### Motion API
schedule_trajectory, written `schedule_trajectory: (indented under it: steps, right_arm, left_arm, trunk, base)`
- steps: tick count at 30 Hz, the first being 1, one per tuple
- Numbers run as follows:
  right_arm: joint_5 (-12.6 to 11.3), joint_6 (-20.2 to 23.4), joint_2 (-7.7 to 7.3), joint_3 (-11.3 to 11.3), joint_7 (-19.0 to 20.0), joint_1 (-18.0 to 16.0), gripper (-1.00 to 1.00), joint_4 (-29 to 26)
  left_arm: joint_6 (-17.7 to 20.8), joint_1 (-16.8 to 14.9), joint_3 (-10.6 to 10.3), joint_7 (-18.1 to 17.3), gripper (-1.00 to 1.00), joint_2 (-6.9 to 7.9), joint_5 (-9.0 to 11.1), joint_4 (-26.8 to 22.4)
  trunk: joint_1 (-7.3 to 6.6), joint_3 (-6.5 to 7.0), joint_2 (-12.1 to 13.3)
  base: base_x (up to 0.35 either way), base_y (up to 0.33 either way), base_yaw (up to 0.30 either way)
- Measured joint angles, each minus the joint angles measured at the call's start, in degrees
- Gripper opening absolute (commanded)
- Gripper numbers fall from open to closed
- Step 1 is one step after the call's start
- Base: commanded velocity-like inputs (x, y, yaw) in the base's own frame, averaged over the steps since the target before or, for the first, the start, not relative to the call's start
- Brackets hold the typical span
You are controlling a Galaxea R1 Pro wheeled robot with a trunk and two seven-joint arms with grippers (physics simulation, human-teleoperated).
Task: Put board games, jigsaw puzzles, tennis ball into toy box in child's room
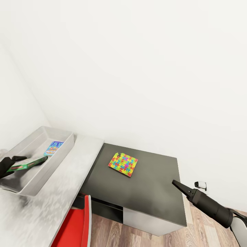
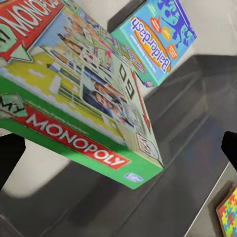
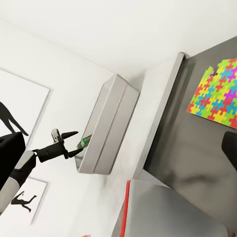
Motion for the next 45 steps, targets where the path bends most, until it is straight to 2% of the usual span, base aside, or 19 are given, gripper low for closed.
schedule_trajectory:
  steps: [10,32,45]
  right_arm:
    - [0.0,0.0,0.00,0.0,0.0,0.0,1.00,0.0]
    - [0.0,0.0,0.00,0.0,0.0,0.0,1.00,0.0]
    - [0.1,0.0,0.05,0.0,-0.1,0.0,1.00,0.0]
  left_arm:
    - [0.0,0.0,0.0,0.0,1.00,1.74,0.1,0.0]
    - [0.0,0.0,0.0,0.0,1.00,2.02,0.1,-0.1]
    - [0.0,0.0,0.1,0.0,1.00,2.84,0.1,-0.2]
  trunk:
    - [0.00,0.00,0.0]
    - [0.00,0.00,0.0]
    - [0.00,0.00,0.0]
  base:
    - [0.000,0.000,0.000]
    - [0.000,0.000,0.000]
    - [0.000,0.000,0.000]
